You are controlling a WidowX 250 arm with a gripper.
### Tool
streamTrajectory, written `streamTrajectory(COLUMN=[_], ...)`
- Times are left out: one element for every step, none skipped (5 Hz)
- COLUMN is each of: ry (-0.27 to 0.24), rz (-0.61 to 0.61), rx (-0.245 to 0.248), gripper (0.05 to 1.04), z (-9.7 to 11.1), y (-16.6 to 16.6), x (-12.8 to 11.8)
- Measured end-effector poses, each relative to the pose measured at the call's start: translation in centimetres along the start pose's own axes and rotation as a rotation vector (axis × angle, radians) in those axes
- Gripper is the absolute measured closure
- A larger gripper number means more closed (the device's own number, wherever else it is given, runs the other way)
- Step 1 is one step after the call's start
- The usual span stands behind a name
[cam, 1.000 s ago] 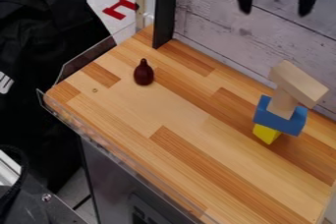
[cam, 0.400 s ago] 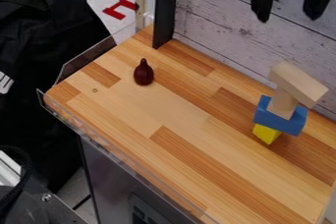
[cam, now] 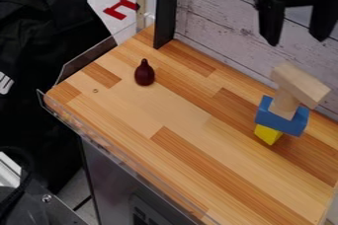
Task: Moved brown rectangular block to left
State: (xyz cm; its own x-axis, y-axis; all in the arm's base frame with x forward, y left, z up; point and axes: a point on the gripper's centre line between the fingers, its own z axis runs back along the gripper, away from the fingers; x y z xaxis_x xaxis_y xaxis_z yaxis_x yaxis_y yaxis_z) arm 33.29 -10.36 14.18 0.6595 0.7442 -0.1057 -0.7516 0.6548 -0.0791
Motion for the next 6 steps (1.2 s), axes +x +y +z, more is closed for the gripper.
streamTrajectory(ry=[0.006,0.013,0.047,0.071,0.088,0.096], rz=[0.031,0.047,0.063,0.07,0.07,0.064], rx=[-0.001,-0.008,0.009,0.036,0.045,0.049], gripper=[0.083,0.083,0.083,0.083,0.083,0.126], z=[-0.6,-1.1,-3.0,-4.2,-4.9,-5.4], y=[0.1,-0.3,-0.3,-0.3,-0.2,-0.2], x=[-0.2,-0.7,-0.9,-0.9,-1.0,-1.1])
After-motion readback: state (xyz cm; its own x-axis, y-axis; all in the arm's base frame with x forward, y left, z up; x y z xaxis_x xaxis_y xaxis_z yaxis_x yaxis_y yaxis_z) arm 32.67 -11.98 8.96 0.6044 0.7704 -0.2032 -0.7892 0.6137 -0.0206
